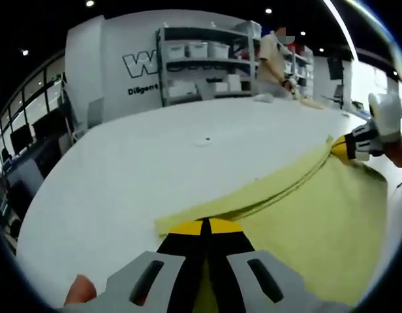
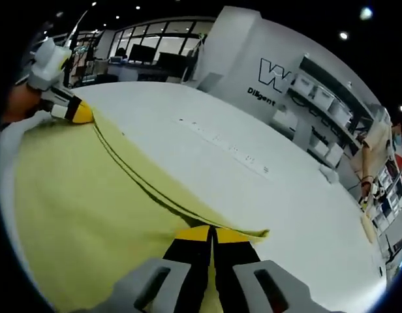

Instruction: Fold the garment on the visible template until the final outline fits inside the template.

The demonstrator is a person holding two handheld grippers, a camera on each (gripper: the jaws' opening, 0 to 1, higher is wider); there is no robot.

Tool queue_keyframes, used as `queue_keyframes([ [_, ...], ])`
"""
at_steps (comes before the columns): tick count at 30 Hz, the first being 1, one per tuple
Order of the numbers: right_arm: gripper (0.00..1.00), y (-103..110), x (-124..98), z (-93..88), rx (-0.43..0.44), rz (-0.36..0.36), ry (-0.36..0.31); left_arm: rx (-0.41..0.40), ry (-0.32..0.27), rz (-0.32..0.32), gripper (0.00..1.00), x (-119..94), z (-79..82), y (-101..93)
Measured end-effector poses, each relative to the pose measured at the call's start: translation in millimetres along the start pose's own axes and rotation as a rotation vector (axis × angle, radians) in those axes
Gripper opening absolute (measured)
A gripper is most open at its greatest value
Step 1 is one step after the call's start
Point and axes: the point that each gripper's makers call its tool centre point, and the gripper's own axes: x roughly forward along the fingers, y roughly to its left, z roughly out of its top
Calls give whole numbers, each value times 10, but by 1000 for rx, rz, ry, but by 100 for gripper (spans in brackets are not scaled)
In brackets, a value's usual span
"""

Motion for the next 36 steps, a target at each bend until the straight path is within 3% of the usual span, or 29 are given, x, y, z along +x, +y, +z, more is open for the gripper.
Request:
queue_keyframes([
  [9, 0, -128, 94, 164, -16, -16, -17, 13, -12, 10, 0, 83, 108, 141],
  [13, 0, -162, 140, 190, -15, -24, -14, 17, -28, 31, 0, 137, 233, 255],
  [17, 0, -176, 144, 193, -18, -29, -14, 24, -29, 40, 0, 70, 266, 244],
  [27, 0, -17, 98, 107, -24, -8, -14, 40, -15, 8, 0, 51, 121, 45],
  [31, 0, 7, 115, -53, -5, 4, 35, 36, 21, 11, 0, 70, -27, 89],
  [36, 0, 13, 104, -72, -1, 3, 34, 32, 18, 16, 0, 77, -24, 123],
])
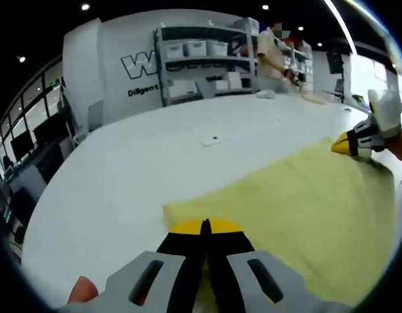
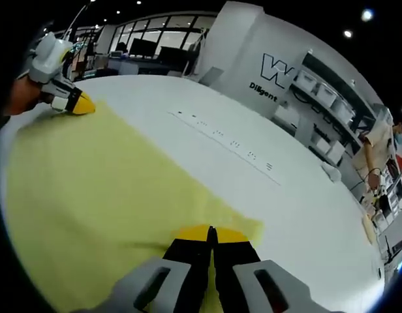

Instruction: Fold the garment on the visible template until the final outline fits inside the template.

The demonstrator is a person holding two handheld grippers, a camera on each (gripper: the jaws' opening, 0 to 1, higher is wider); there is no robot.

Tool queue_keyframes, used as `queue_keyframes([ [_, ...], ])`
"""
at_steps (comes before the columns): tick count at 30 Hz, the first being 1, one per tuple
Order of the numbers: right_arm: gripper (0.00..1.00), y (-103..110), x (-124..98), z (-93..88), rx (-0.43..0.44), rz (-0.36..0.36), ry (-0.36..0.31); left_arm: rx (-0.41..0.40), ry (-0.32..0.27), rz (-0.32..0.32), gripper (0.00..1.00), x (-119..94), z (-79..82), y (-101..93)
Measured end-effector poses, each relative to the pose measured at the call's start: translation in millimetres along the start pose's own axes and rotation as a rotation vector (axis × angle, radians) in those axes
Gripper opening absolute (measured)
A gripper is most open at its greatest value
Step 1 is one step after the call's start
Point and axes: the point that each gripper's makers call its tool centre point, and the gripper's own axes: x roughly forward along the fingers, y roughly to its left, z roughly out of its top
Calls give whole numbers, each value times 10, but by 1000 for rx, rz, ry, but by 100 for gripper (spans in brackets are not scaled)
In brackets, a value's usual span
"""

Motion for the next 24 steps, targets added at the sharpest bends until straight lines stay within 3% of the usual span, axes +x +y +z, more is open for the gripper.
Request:
queue_keyframes([
  [12, 0, -8, -131, 132, 5, -15, -31, -15, -26, 3, 0, -94, 38, 21],
  [24, 0, 91, -530, 129, 24, -31, -70, -10, -69, -12, 0, -489, 111, -138],
])
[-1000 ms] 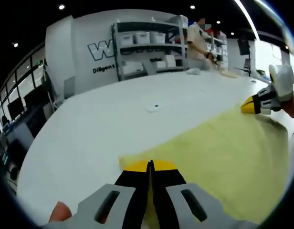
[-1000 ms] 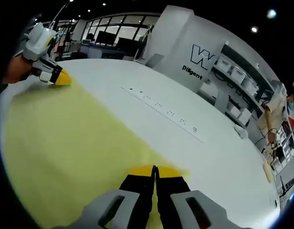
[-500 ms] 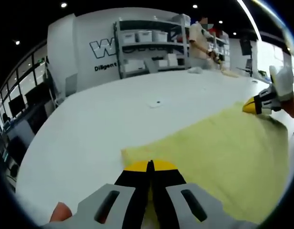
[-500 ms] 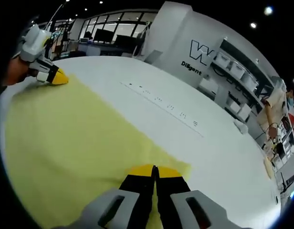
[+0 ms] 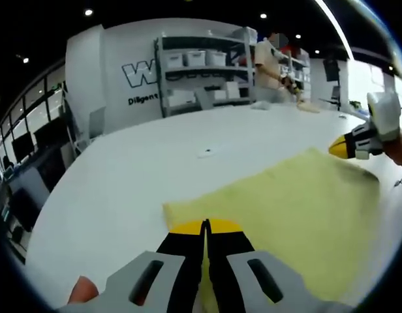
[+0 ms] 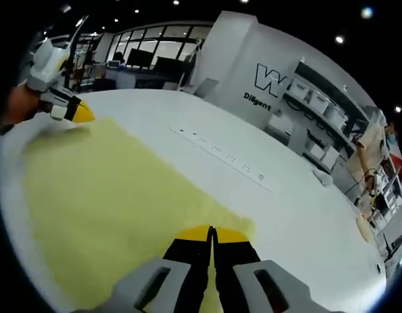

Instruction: Fold the garment on the visible template until the final outline fits inside the template.

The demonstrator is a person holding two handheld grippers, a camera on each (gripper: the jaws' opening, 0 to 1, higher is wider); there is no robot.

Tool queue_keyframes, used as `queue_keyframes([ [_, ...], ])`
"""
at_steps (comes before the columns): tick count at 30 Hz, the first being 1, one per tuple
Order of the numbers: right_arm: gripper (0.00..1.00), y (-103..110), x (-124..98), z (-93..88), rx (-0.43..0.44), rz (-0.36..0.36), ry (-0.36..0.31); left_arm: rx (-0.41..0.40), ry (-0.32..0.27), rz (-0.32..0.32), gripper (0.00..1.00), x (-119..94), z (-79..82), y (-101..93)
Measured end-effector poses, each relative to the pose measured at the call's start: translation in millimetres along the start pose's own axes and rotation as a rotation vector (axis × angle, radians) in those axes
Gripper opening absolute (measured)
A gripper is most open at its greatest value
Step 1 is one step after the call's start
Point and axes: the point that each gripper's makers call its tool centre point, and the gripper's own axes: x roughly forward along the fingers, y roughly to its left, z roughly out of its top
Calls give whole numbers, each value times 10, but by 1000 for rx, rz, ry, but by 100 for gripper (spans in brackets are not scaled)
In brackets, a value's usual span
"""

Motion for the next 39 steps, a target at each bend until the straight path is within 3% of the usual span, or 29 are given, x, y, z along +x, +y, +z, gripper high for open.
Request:
queue_keyframes([
  [6, 0, 47, -204, -14, 2, -7, -8, -10, -5, -13, 0, -177, -5, -100],
  [8, 4, 69, -260, -15, 5, -7, -9, -22, 3, -19, 2, -219, -16, -131],
  [15, 7, 101, -430, 31, -1, -12, -23, -45, -18, -15, 22, -378, 70, -192],
  [26, 21, 191, -703, 175, -5, -16, -66, -52, -54, -22, 40, -655, 180, -311],
  [34, 43, 240, -877, 220, -8, -26, -90, -57, -61, -36, 58, -878, 166, -360],
  [39, 48, 310, -981, 181, 7, -12, -89, -76, -46, -29, 73, -975, 84, -359],
])
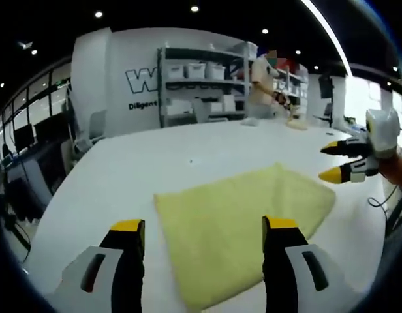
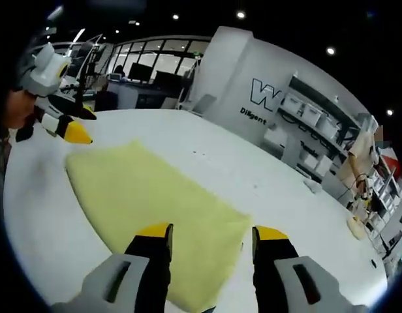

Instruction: Fold the garment on the visible template until the final outline fits inside the template.

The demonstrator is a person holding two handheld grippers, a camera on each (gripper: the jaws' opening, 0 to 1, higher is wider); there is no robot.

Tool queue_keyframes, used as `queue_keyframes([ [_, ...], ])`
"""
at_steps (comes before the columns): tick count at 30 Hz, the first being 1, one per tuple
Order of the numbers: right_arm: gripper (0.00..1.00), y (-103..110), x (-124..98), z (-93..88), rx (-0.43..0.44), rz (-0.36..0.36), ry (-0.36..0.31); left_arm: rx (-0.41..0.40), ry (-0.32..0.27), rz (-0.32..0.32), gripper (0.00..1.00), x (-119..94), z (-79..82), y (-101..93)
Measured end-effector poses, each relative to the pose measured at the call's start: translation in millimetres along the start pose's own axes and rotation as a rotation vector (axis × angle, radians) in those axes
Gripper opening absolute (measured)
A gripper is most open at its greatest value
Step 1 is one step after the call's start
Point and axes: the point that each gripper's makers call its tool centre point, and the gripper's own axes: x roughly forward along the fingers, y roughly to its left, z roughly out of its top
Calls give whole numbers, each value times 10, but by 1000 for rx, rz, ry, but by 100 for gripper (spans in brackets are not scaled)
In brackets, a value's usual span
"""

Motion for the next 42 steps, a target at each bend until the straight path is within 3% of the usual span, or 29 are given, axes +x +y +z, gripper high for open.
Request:
queue_keyframes([
  [14, 46, 148, -341, -49, 11, 28, 7, 12, 12, -42, 79, -386, -138, -130],
  [23, 45, 240, -507, -265, 13, 47, 52, 46, 58, -69, 78, -569, -413, -229],
  [32, 42, 288, -566, -595, 59, 71, 131, 49, 116, -74, 75, -580, -677, -254],
  [42, 39, 155, -476, -826, 163, 70, 182, 30, 143, -48, 69, -487, -773, -106],
])
